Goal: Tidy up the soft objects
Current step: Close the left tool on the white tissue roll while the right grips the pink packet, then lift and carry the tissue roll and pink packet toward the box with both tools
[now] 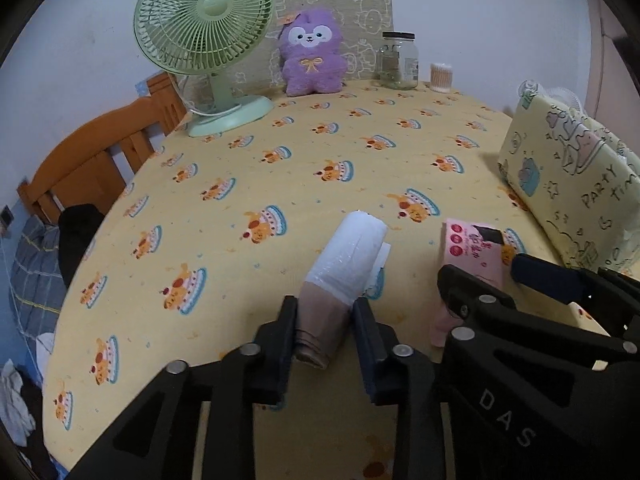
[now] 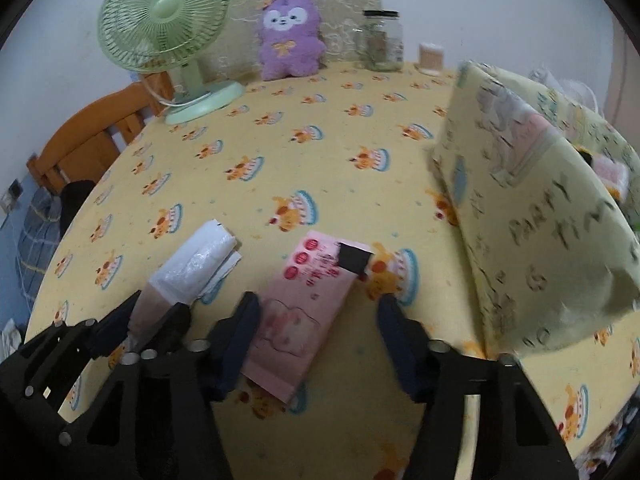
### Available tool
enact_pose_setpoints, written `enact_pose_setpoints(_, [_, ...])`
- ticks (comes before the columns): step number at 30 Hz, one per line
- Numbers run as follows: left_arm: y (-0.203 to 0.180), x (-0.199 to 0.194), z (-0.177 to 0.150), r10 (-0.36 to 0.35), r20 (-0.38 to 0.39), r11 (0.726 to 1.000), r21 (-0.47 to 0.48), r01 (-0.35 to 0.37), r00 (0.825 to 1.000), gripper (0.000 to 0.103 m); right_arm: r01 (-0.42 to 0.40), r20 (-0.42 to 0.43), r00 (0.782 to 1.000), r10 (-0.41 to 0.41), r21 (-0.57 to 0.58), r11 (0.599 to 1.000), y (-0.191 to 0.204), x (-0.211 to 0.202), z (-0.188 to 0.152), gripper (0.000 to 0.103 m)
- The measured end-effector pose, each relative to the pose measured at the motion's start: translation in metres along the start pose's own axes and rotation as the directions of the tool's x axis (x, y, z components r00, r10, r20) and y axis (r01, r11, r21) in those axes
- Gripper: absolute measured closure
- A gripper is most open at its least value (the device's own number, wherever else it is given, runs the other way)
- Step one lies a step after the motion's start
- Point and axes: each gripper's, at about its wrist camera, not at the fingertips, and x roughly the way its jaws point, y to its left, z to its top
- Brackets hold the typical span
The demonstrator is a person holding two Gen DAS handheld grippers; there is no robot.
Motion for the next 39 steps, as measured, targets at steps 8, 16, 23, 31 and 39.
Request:
enact_pose_setpoints(8, [0.011,0.011,0.008,0.023,-0.001,0.999,-0.039,-0.023,1.000,0.053,-0.016,0.002,1.000,0.016,-0.019,1.000,0.006,0.011,0.013,0.056])
enact_pose_setpoints(16, [0.011,0.015,0.012,-0.025,0.007,0.999,-0.046,0.025,1.000,0.074,-0.043,0.017,0.999,0.045,-0.084,0.996,0.011,0.016,0.023,0.056])
enact_pose_setpoints(23, [0.017,0.013,0.010,-0.022,-0.001,0.998,-0.051,0.022,1.000,0.080,-0.064,-0.007,0.998,0.064,-0.100,0.993,0.017,0.019,0.024,0.053])
enact_pose_setpoints(31, [0.014,0.007,0.002,0.031,0.007,0.999,-0.021,-0.031,0.999,0.081,-0.046,-0.003,0.999,0.046,-0.146,0.988,0.028,0.020,0.018,0.059])
enact_pose_setpoints(39, [0.011,0.002,0.001,-0.002,0.001,0.999,-0.045,0.002,1.000,0.094,-0.067,-0.008,0.998,0.067,-0.134,0.989,0.023,0.012,0.015,0.060])
